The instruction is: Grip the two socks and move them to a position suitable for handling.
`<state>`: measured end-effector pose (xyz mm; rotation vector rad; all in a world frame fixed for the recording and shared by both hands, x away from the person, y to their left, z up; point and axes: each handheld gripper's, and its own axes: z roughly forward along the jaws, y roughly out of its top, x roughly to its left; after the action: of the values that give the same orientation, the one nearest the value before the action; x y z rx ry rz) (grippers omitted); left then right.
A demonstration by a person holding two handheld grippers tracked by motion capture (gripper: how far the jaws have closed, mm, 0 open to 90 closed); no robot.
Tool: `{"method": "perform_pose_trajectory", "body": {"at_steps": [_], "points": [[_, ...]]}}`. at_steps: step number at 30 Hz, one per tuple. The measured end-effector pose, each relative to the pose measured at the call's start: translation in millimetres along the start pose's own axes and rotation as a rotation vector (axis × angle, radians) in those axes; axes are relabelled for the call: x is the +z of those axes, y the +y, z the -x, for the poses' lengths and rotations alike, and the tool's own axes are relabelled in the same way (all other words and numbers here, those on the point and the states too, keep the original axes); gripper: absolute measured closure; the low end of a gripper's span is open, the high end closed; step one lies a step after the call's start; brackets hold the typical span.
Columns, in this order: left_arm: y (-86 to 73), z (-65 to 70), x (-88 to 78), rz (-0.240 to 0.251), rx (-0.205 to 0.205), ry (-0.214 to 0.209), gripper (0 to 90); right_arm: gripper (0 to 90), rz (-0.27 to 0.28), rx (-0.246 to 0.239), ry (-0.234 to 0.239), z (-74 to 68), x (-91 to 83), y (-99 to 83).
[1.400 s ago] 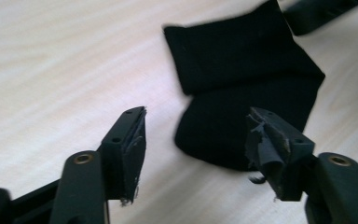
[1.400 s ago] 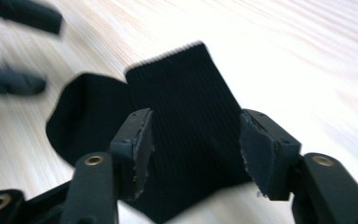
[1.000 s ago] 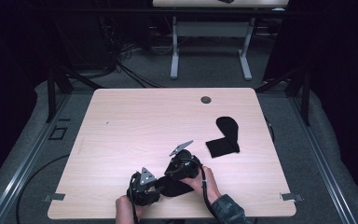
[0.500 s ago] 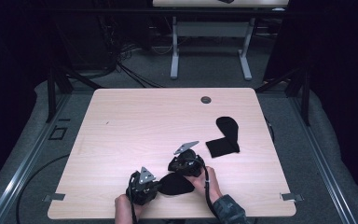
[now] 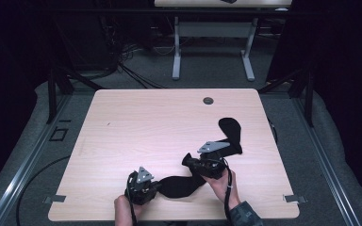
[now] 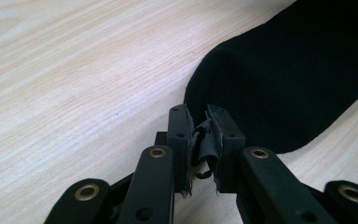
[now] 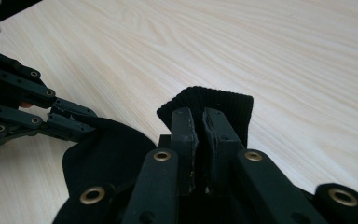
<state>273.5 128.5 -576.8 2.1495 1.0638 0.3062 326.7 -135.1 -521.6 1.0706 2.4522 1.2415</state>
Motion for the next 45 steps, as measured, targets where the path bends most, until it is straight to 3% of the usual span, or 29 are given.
{"method": "perform_pose_trajectory", "body": {"at_steps": [4,15,21,27,29,32,34,37,38,42,45], "points": [[-1.1,-1.5,-1.8,-0.002,-0.003,0.028,79.7,82.8,0.042,-0.004,-0.011,2.5,-17.8,-4.8],[-3.6,-4.9,-4.1,0.004,-0.024,0.032,79.6,82.4,0.076,0.034,-0.06,11.8,-42.2,-33.4],[-8.2,-8.3,-7.8,0.015,-0.039,0.038,78.5,81.5,0.065,0.053,-0.088,15.3,-49.8,-51.1],[-11.8,-9.2,-12.0,0.009,-0.022,0.058,76.9,79.7,0.054,0.062,-0.118,18.7,-56.6,-76.5],[-12.7,-9.4,-13.1,0.008,-0.028,0.06,74.3,78.2,0.035,0.072,-0.125,21.6,-59.0,-85.6],[-13.5,-11.8,-15.6,0.0,-0.037,0.069,61.7,76.2,0.026,0.098,-0.14,26.6,-64.3,-95.1],[-15.0,-14.1,-19.8,0.022,-0.048,0.071,49.6,74.2,0.021,0.089,-0.153,29.8,-68.8,-96.6],[-16.5,-16.5,-27.9,0.045,-0.033,0.077,40.3,67.8,0.024,0.052,-0.153,31.6,-71.4,-92.8],[-16.8,-17.0,-31.0,0.054,-0.026,0.069,40.0,65.6,0.002,0.03,-0.148,32.2,-72.6,-90.7],[-16.0,-15.3,-41.0,0.087,0.04,0.046,36.8,57.1,-0.035,-0.052,-0.127,32.5,-68.1,-83.1],[-14.5,-9.0,-42.3,0.091,0.121,0.024,37.3,52.6,-0.066,-0.1,-0.097,31.0,-60.6,-79.4]]}}
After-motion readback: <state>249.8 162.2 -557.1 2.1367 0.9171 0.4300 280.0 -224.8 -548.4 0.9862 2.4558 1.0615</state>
